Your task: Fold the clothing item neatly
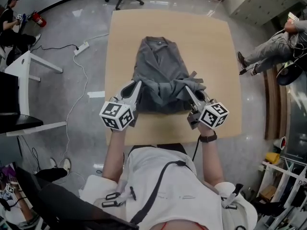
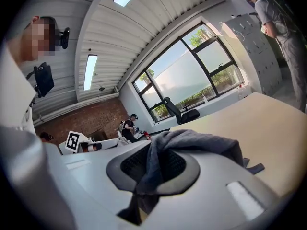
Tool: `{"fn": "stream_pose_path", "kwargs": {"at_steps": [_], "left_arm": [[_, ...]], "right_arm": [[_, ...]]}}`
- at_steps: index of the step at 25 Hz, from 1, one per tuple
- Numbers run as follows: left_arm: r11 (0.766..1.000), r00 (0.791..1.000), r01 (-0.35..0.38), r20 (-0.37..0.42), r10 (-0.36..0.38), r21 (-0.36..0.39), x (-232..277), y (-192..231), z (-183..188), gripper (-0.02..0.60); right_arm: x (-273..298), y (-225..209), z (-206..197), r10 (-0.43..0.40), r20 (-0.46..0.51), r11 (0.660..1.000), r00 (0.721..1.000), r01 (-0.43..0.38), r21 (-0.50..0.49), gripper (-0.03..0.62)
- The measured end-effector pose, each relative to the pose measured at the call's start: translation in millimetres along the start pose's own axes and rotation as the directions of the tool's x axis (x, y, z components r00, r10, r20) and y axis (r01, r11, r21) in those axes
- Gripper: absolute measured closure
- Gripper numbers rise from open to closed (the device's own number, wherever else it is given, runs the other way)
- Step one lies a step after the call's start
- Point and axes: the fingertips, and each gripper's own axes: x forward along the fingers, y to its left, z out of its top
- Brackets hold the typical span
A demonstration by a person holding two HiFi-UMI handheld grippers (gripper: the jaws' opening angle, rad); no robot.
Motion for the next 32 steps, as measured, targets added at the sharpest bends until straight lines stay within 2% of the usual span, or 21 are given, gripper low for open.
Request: {"fn": "stream_pose_path", "kwargs": {"at_steps": [6,11,14,18,20,21,22,23,24,26,27,29,32], "left_arm": [[0.996,0.996,-0.084,0.035,0.084,0.018,51.5,30.6,43.5,0.568],[0.986,0.984,-0.165,0.079,0.162,0.035,96.4,78.9,83.9,0.568],[0.976,0.975,-0.212,0.072,0.208,0.045,126.5,109.5,90.0,0.566],[0.970,0.969,-0.243,0.057,0.241,0.032,158.8,144.5,84.7,0.566],[0.971,0.971,-0.237,0.032,0.236,0.028,177.6,158.5,78.6,0.566],[0.972,0.973,-0.232,0.013,0.232,0.030,189.0,165.3,74.5,0.566],[0.973,0.973,-0.229,-0.013,0.230,0.036,202.0,173.1,69.0,0.563],[0.971,0.970,-0.236,-0.050,0.238,0.043,215.0,182.2,61.5,0.510],[0.966,0.961,-0.256,-0.092,0.259,0.048,225.3,191.8,52.4,0.419],[0.953,0.940,-0.301,-0.153,0.304,0.043,232.1,203.2,35.2,0.387],[0.950,0.937,-0.311,-0.160,0.312,0.035,229.5,203.4,28.3,0.387],[0.947,0.933,-0.321,-0.163,0.322,0.032,216.5,200.0,12.5,0.388],[0.939,0.918,-0.341,-0.204,0.341,0.035,189.6,194.6,-23.3,0.388]], "right_arm": [[48.6,-32.8,46.3,0.060,0.008,0.998,0.998,-0.060,0.012,0.557],[111.4,-52.6,91.4,0.113,0.012,0.993,0.994,-0.113,-0.022,0.553],[151.4,-77.3,110.8,0.113,0.004,0.993,0.994,-0.113,-0.022,0.546],[199.5,-110.9,114.7,0.091,-0.026,0.996,0.995,-0.091,0.011,0.531],[221.0,-129.3,107.3,0.075,-0.062,0.996,0.995,-0.073,0.043,0.467],[232.5,-141.6,100.2,0.055,-0.093,0.997,0.994,-0.050,0.060,0.401],[244.2,-155.8,90.4,0.026,-0.137,0.997,0.990,-0.016,0.072,0.308],[253.5,-171.1,77.3,-0.016,-0.201,0.997,0.980,0.032,0.075,0.193],[257.5,-186.2,61.9,-0.071,-0.277,0.994,0.958,0.092,0.064,0.106],[246.5,-208.7,34.4,-0.185,-0.382,0.979,0.906,0.204,0.012,0.101],[236.3,-213.7,25.7,-0.217,-0.387,0.972,0.896,0.236,0.001,0.106],[217.5,-210.6,11.5,-0.205,-0.361,0.971,0.910,0.235,0.042,0.165],[192.9,-195.8,-8.6,-0.140,-0.317,0.977,0.938,0.182,0.107,0.274]]}}
